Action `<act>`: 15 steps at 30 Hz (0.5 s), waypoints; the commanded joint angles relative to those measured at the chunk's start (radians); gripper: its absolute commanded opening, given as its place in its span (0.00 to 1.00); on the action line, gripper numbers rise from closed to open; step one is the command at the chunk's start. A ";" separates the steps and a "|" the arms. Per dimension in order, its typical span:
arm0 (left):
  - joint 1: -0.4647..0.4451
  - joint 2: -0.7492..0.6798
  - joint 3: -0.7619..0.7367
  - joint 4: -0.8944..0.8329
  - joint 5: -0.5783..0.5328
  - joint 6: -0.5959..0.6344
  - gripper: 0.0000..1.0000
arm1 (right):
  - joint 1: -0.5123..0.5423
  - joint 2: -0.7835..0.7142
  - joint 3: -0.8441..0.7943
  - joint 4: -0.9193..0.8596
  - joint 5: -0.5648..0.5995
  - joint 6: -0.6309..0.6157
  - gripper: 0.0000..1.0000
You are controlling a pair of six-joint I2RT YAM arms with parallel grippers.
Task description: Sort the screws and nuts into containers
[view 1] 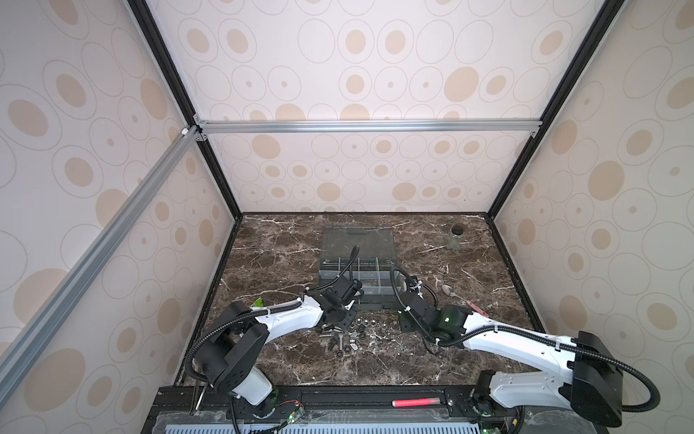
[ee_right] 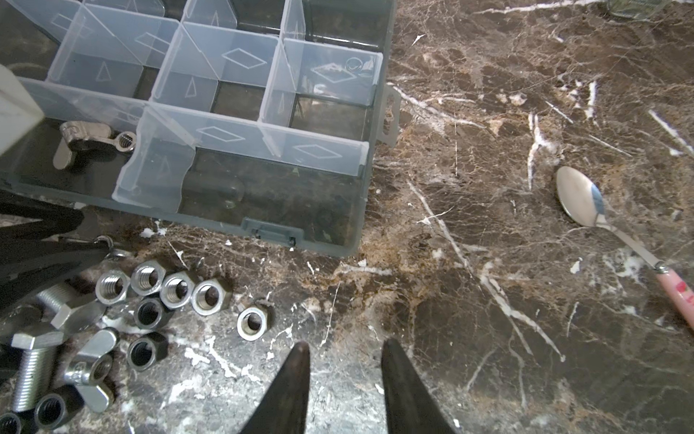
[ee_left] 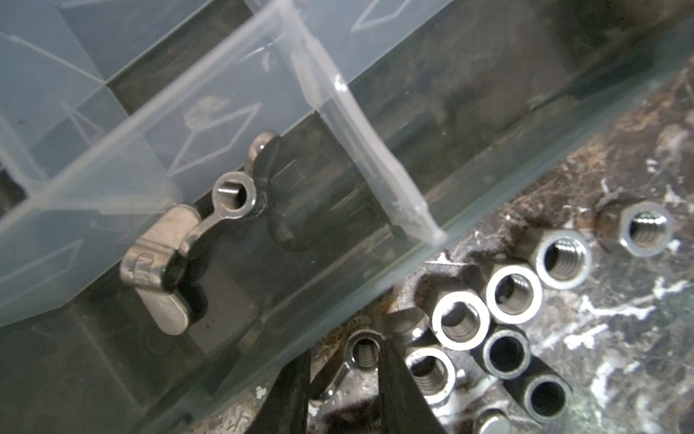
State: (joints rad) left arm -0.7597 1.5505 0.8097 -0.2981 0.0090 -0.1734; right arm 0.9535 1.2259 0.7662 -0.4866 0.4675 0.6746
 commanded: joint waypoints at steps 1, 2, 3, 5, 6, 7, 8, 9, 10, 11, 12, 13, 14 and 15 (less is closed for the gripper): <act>-0.007 -0.008 0.021 -0.021 0.037 0.021 0.31 | -0.007 -0.032 -0.017 -0.020 0.015 0.029 0.36; -0.008 -0.016 0.019 -0.021 0.041 0.018 0.31 | -0.006 -0.036 -0.020 -0.018 0.016 0.030 0.36; -0.008 -0.021 0.014 -0.021 0.044 0.018 0.31 | -0.006 -0.040 -0.022 -0.017 0.018 0.032 0.36; -0.007 -0.027 0.012 -0.024 0.055 0.019 0.31 | -0.006 -0.045 -0.025 -0.017 0.019 0.033 0.36; -0.007 -0.026 0.011 -0.026 0.057 0.021 0.30 | -0.006 -0.048 -0.025 -0.019 0.019 0.034 0.36; -0.008 -0.024 0.012 -0.030 0.061 0.021 0.30 | -0.006 -0.048 -0.027 -0.021 0.018 0.036 0.36; -0.009 -0.020 0.013 -0.034 0.062 0.019 0.30 | -0.006 -0.050 -0.027 -0.024 0.017 0.036 0.36; -0.007 -0.018 0.015 -0.040 0.062 0.018 0.30 | -0.006 -0.053 -0.030 -0.026 0.017 0.039 0.36; -0.010 -0.017 0.015 -0.044 0.062 0.017 0.30 | -0.006 -0.055 -0.030 -0.029 0.017 0.040 0.36; -0.010 -0.018 0.014 -0.050 0.060 0.013 0.29 | -0.006 -0.057 -0.030 -0.030 0.018 0.041 0.36; -0.010 -0.023 0.013 -0.055 0.059 0.009 0.29 | -0.006 -0.060 -0.032 -0.031 0.019 0.043 0.36; -0.011 -0.029 0.010 -0.061 0.054 0.004 0.29 | -0.006 -0.063 -0.033 -0.031 0.019 0.044 0.36; -0.011 -0.038 0.006 -0.064 0.046 0.000 0.29 | -0.006 -0.067 -0.036 -0.032 0.019 0.045 0.36; -0.012 -0.046 0.003 -0.067 0.043 -0.003 0.29 | -0.006 -0.070 -0.037 -0.034 0.020 0.047 0.36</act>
State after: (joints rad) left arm -0.7597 1.5425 0.8093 -0.3252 0.0586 -0.1749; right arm 0.9535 1.1770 0.7456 -0.4911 0.4686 0.6968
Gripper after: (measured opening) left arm 0.293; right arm 0.357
